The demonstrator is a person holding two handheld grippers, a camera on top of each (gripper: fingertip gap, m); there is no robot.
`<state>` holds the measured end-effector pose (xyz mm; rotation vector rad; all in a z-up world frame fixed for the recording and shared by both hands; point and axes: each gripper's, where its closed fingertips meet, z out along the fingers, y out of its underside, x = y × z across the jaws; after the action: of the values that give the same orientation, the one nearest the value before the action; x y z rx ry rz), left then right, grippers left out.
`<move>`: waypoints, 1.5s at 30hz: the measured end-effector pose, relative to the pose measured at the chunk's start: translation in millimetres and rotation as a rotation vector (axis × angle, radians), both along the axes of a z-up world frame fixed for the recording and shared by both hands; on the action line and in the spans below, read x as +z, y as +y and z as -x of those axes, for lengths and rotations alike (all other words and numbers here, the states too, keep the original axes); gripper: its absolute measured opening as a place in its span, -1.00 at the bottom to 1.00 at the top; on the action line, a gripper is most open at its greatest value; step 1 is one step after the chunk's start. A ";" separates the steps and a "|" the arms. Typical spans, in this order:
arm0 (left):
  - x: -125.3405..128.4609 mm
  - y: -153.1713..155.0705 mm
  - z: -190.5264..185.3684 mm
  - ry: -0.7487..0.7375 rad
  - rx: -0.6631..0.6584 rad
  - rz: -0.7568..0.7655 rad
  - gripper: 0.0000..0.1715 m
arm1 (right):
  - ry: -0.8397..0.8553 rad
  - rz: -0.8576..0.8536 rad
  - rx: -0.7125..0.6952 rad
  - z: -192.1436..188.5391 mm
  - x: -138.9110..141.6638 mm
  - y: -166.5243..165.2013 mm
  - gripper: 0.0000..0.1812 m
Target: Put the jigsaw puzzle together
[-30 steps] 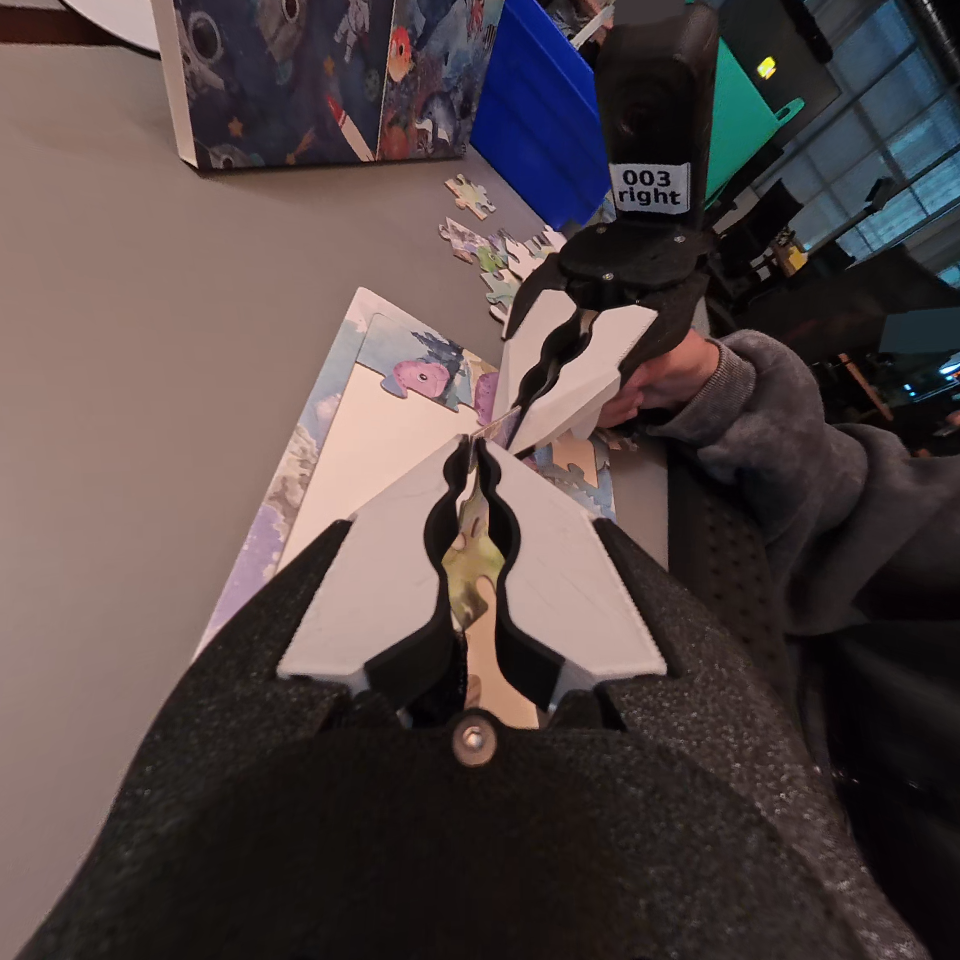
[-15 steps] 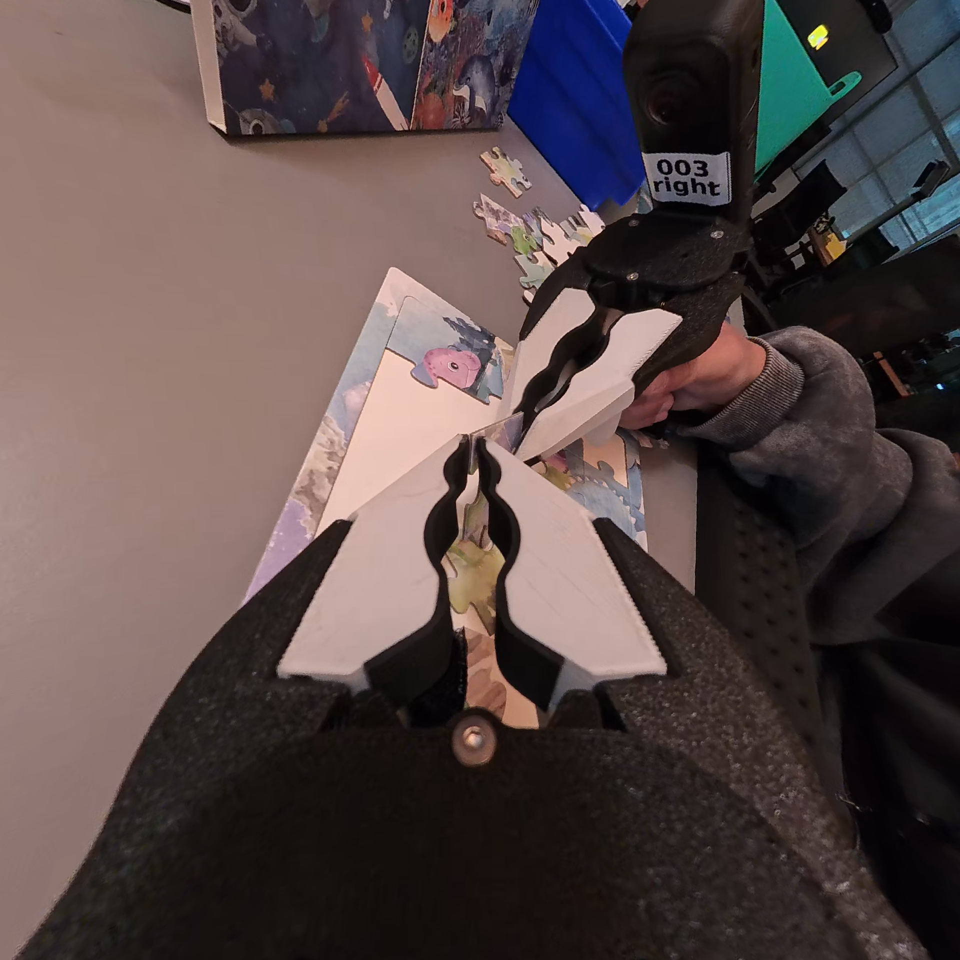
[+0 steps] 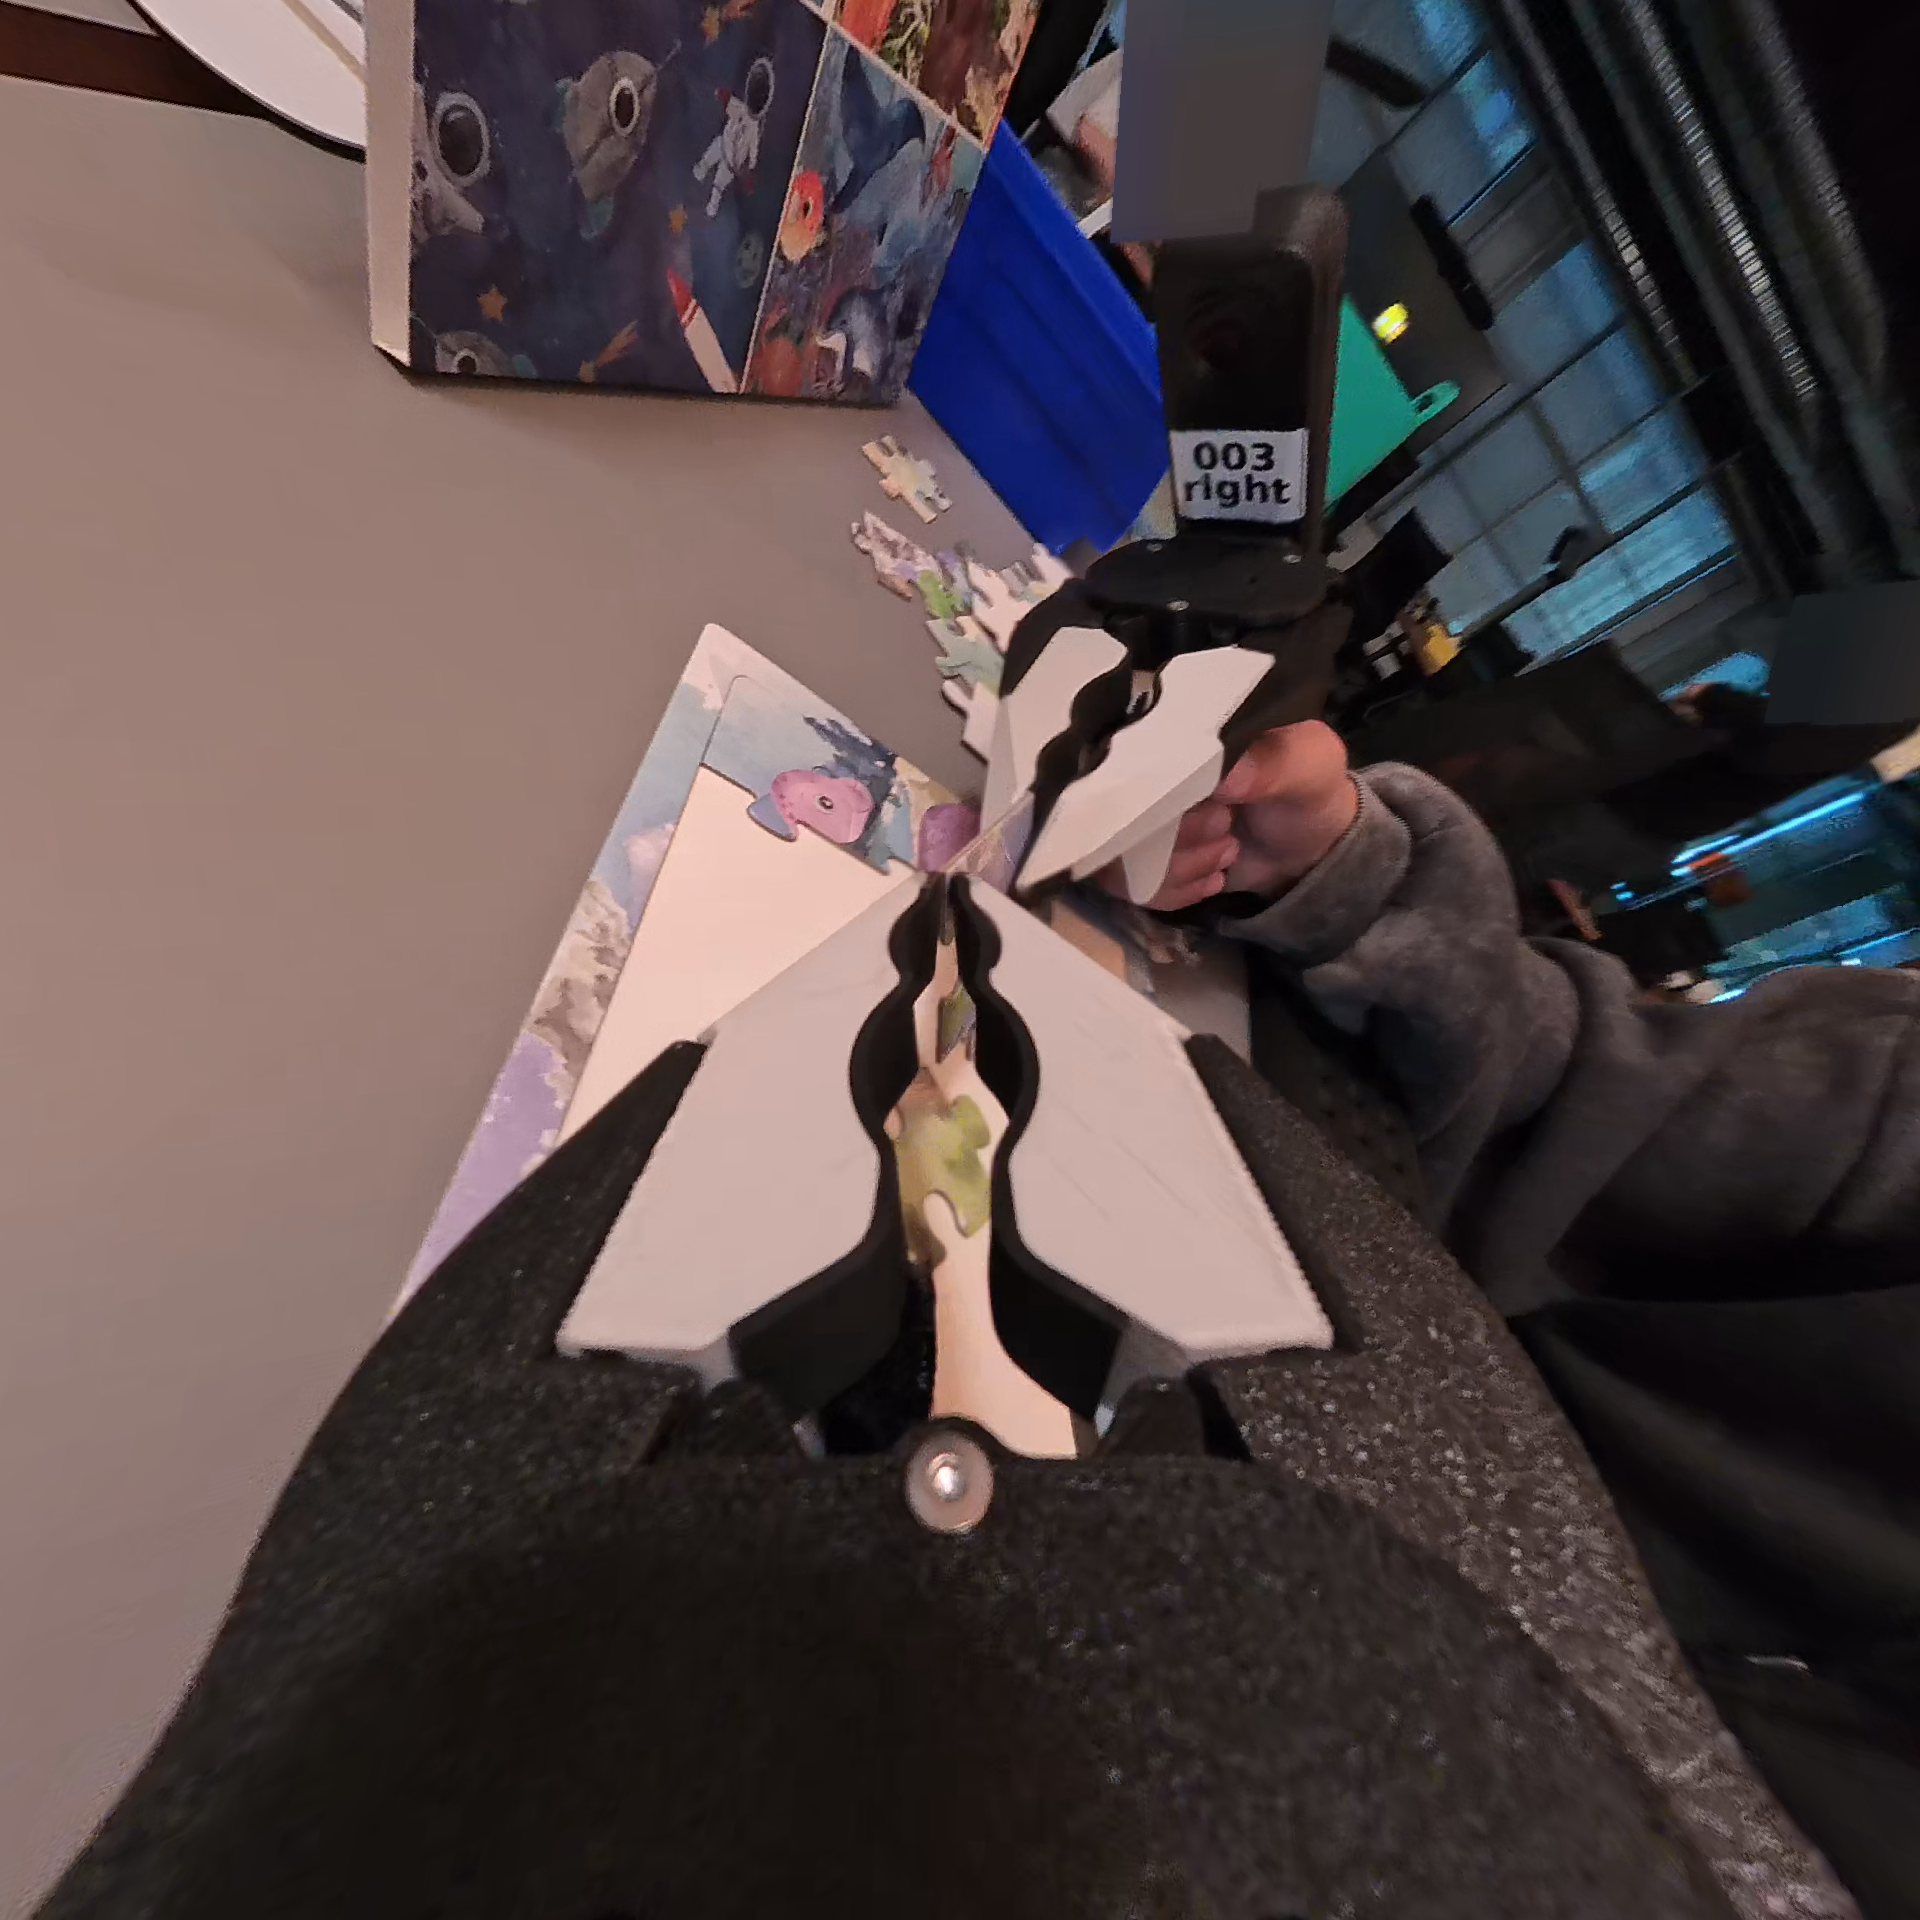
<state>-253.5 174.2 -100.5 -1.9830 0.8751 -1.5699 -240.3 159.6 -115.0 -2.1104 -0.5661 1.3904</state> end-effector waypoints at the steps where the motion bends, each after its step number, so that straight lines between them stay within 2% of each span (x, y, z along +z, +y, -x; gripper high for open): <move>1: 2.1 -0.2 0.8 -0.021 -0.003 0.019 -0.98 | 0.002 -0.008 -0.022 -2.8 1.8 3.3 -0.96; 5: -1.8 11.8 9.7 -0.021 0.056 0.060 -0.98 | -0.093 -0.077 -0.126 -25.1 0.2 19.5 -0.89; 9: -7.1 22.7 16.2 -0.038 0.125 0.165 -0.99 | -0.120 -0.116 -0.236 -42.3 5.2 33.6 -0.87; 13: -21.6 32.6 22.1 -0.005 0.205 0.269 -0.99 | -0.203 -0.113 -0.298 -53.4 -7.0 41.6 -0.88; 17: -31.5 39.9 30.2 0.027 0.288 0.336 -0.99 | -0.256 -0.137 -0.267 -45.2 -12.4 37.7 -0.88; 20: -34.9 38.3 30.4 0.037 0.300 0.372 -0.98 | -0.336 -0.189 -0.220 -36.6 -18.8 32.6 -0.88; 25: -37.7 35.3 28.6 0.059 0.318 0.391 -0.99 | -0.594 -0.407 -0.094 -15.2 -37.4 19.3 -0.88; 27: -41.4 35.2 30.1 0.085 0.331 0.390 -0.98 | -0.641 -0.442 -0.039 -1.9 -44.6 9.2 -0.93; 29: -47.5 35.5 33.7 0.129 0.352 0.382 -0.98 | -0.658 -0.445 0.003 8.3 -50.6 2.0 -0.92; 31: -52.9 35.4 37.8 0.182 0.373 0.359 -0.97 | -0.721 -0.495 -0.031 9.2 -50.2 8.5 -0.90; 35: -63.8 23.3 37.7 0.341 0.326 0.255 -0.95 | -0.708 -0.527 -0.111 20.7 -34.6 21.0 -0.88; 40: -64.1 22.3 41.9 0.485 0.325 0.086 -0.93 | -0.734 -0.478 -0.135 23.3 -40.7 25.1 -0.81; 42: -59.5 26.8 42.6 0.497 0.335 0.017 -0.83 | -0.777 -0.497 -0.135 18.7 -44.1 25.3 -0.81; 45: -57.6 26.0 39.7 0.523 0.304 -0.053 -0.82 | -0.758 -0.498 -0.112 23.4 -44.5 21.4 -0.82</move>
<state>-293.2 200.1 -158.0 -2.3961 0.7379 -0.8644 -263.7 180.9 -159.5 -2.1371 -0.9439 0.2842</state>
